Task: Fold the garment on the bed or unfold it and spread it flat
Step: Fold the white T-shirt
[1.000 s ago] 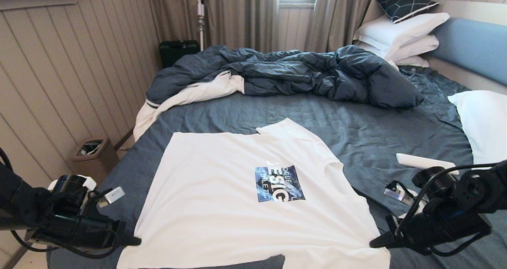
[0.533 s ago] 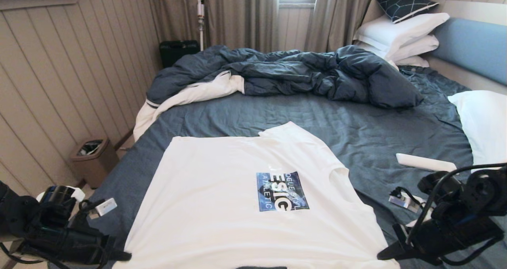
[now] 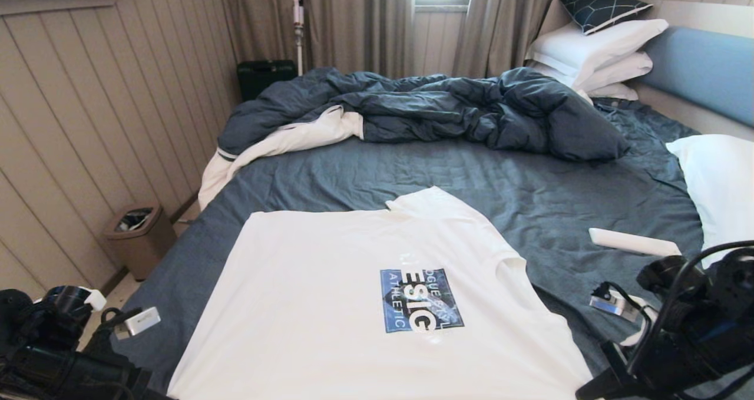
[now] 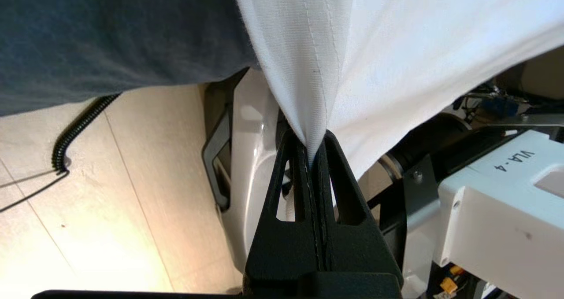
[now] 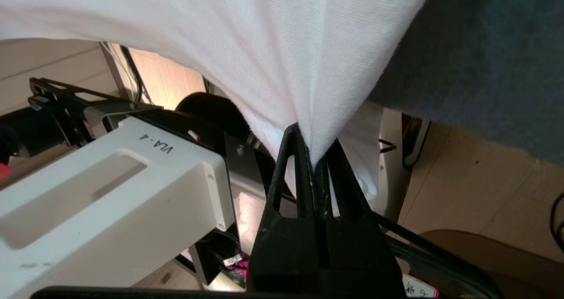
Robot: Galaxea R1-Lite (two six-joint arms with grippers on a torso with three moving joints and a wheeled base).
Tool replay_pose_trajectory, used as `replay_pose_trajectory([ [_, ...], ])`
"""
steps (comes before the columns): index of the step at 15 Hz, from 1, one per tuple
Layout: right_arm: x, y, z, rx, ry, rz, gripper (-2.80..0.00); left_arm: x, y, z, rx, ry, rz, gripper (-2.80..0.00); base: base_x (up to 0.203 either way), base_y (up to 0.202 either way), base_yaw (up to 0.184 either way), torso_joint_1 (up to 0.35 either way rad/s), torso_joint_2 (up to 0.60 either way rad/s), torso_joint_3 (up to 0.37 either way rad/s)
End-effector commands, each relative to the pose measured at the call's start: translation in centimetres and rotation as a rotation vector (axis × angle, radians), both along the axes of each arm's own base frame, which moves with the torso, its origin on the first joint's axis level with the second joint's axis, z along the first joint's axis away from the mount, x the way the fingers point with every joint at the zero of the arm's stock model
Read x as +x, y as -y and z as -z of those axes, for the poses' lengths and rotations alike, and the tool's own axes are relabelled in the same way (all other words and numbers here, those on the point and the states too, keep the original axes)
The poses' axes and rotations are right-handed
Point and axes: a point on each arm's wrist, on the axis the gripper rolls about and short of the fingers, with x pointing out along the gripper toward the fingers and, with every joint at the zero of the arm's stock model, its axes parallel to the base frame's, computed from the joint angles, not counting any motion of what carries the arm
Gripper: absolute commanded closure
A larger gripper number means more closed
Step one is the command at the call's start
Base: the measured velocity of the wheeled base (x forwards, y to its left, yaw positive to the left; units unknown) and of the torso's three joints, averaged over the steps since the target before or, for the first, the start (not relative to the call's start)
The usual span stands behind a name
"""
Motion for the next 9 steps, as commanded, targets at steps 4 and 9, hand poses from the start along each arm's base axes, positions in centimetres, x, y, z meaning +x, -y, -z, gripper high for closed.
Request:
replay_pose_trajectory([
  [4, -1.5, -0.2, 0.7, -0.001, -0.034, -0.030, 0.00, -1.1, 0.2, -0.1, -0.004, -0.007, 0.008, 0.00, 0.000, 0.000, 0.000, 0.000, 0.00, 0.000],
  [9, -2.7, -0.3, 0.5, -0.003, -0.031, -0.036, 0.00, -2.3, 0.5, 0.0, -0.008, -0.022, 0.012, 0.00, 0.000, 0.000, 0.000, 0.000, 0.00, 0.000],
])
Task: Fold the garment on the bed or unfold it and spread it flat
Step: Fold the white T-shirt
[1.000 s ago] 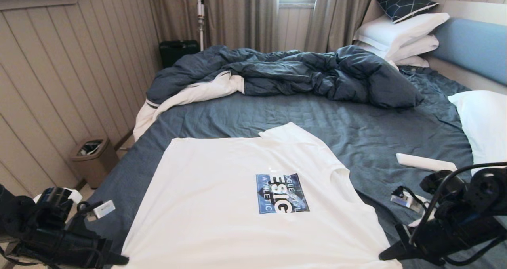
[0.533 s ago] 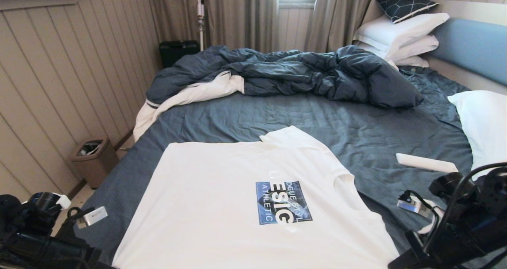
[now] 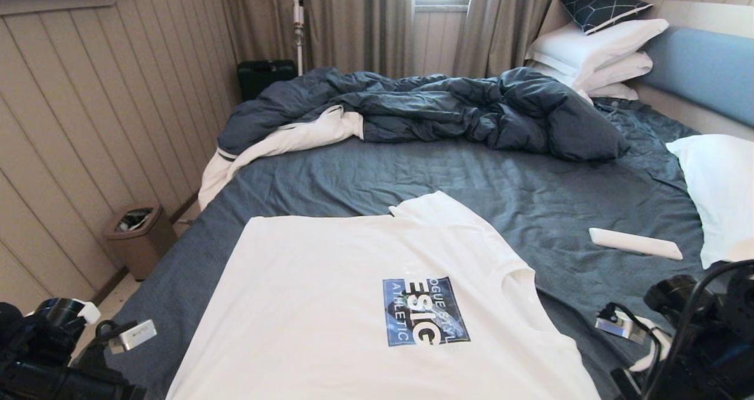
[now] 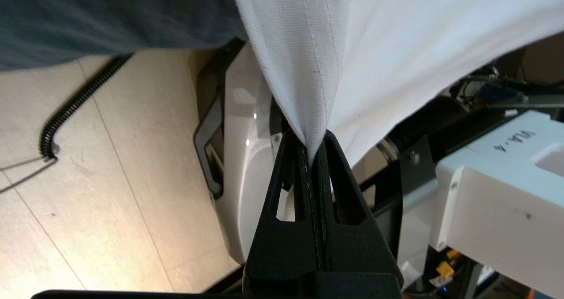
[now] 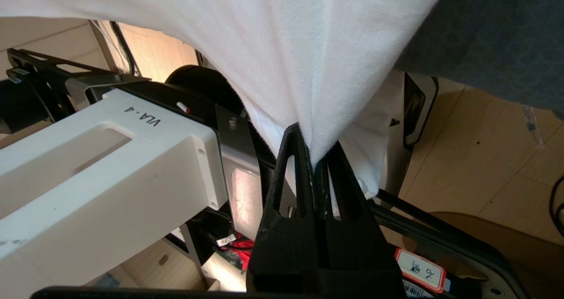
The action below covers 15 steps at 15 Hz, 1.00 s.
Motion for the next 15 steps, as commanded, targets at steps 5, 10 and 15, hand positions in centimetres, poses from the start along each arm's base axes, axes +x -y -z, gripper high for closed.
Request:
replay_pose_trajectory([
  [5, 0.3, 0.4, -3.9, -0.017, 0.201, 0.025, 0.00, 0.2, 0.0, -3.6, 0.027, 0.173, -0.010, 0.00, 0.000, 0.000, 0.000, 0.000, 0.00, 0.000],
  [10, 2.3, 0.6, -7.6, -0.018, 0.344, 0.075, 0.00, 2.7, -0.6, -10.0, -0.061, 0.241, -0.015, 0.00, 0.000, 0.000, 0.000, 0.000, 0.00, 0.000],
  [15, 3.8, 0.5, -8.0, 0.007, 0.350, 0.084, 0.00, 4.4, -0.9, -11.0, -0.130, 0.203, -0.032, 0.00, 0.000, 0.000, 0.000, 0.000, 0.00, 0.000],
])
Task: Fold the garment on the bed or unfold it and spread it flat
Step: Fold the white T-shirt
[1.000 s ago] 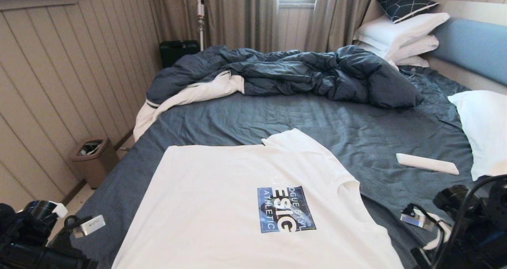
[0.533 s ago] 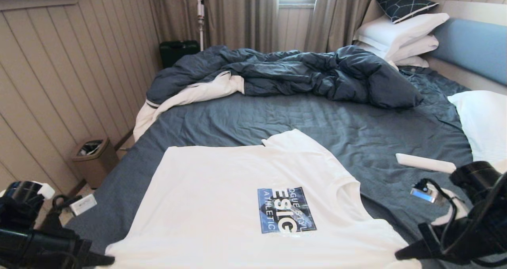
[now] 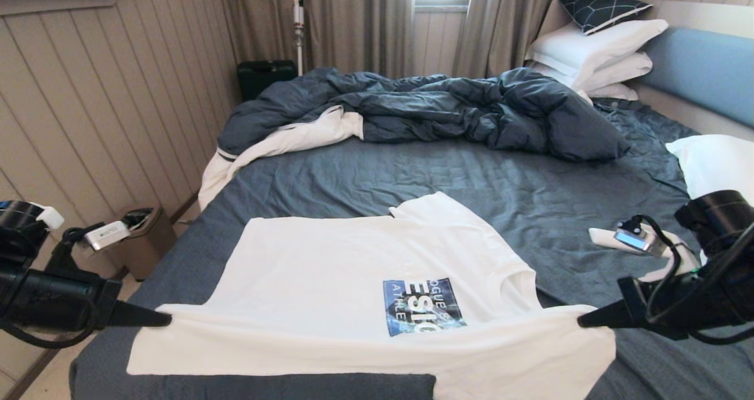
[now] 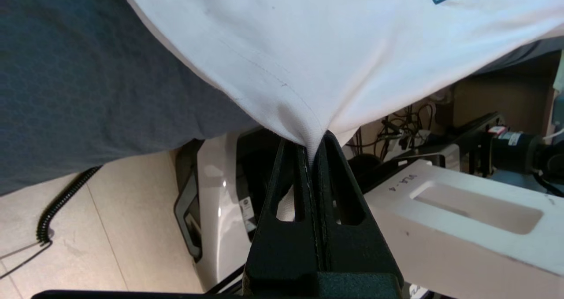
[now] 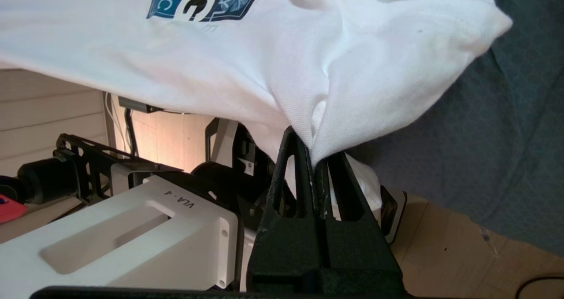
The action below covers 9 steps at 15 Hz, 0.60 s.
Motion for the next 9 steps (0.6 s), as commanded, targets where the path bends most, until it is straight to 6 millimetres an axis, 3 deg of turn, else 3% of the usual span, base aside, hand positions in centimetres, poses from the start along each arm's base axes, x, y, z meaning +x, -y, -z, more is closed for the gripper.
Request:
replay_pose_trajectory([
  [1, 0.1, 0.0, 0.3, 0.007, -0.014, -0.002, 0.00, 0.1, 0.0, 0.3, -0.007, -0.016, 0.003, 0.00, 0.000, 0.000, 0.000, 0.000, 0.00, 0.000],
  [9, -3.4, -0.4, 3.7, 0.021, -0.163, -0.015, 0.00, -2.8, 0.6, 3.9, 0.016, -0.159, 0.024, 0.00, 0.000, 0.000, 0.000, 0.000, 0.00, 0.000],
])
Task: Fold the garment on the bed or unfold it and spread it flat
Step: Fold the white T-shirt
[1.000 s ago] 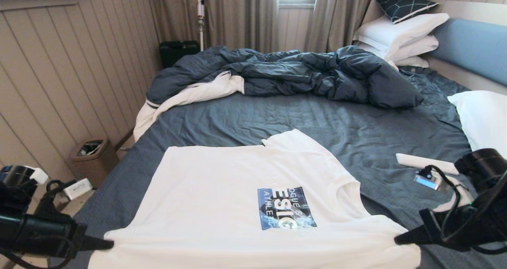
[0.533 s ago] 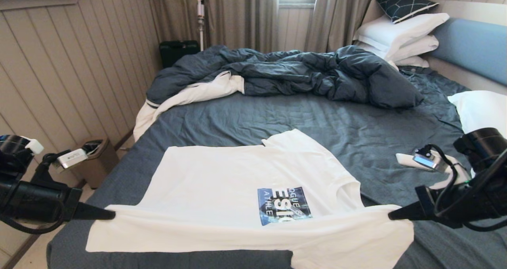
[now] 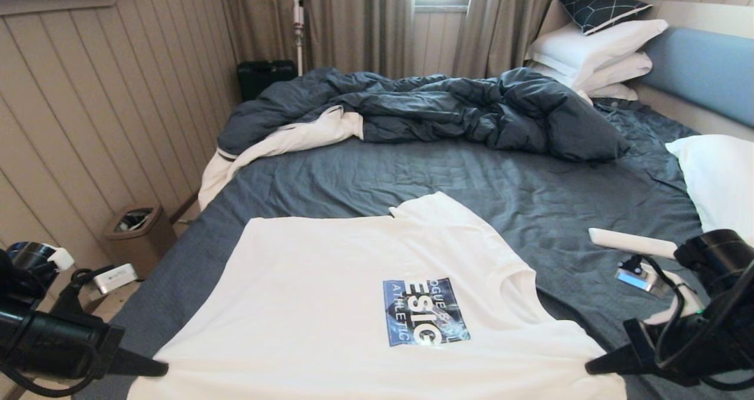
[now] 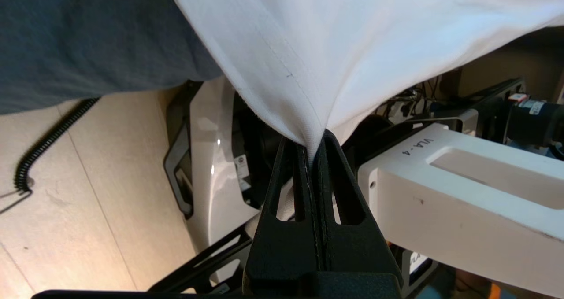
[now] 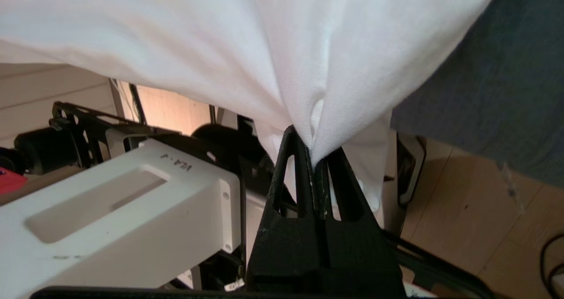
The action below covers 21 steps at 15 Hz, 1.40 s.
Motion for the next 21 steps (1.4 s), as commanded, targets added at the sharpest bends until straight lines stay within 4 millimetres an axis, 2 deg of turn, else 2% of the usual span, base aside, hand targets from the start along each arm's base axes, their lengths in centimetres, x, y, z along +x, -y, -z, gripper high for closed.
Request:
replay_pose_trajectory([
  [1, -0.8, -0.1, 0.7, 0.008, -0.037, -0.004, 0.00, -0.6, 0.1, 0.3, -0.008, -0.018, 0.003, 0.00, 0.000, 0.000, 0.000, 0.000, 0.00, 0.000],
  [7, -3.1, -0.7, 1.5, 0.015, -0.104, -0.018, 0.00, -2.6, 0.6, 0.1, 0.009, -0.020, 0.009, 0.00, 0.000, 0.000, 0.000, 0.000, 0.00, 0.000],
  [10, -4.5, -1.0, 1.1, 0.013, -0.126, -0.030, 0.00, -3.3, 0.7, 0.1, 0.034, -0.022, 0.012, 0.00, 0.000, 0.000, 0.000, 0.000, 0.00, 0.000],
  [21, -7.0, -1.2, 2.1, 0.010, -0.171, -0.052, 0.00, -6.3, 1.4, -0.6, 0.071, -0.068, 0.029, 0.00, 0.000, 0.000, 0.000, 0.000, 0.00, 0.000],
])
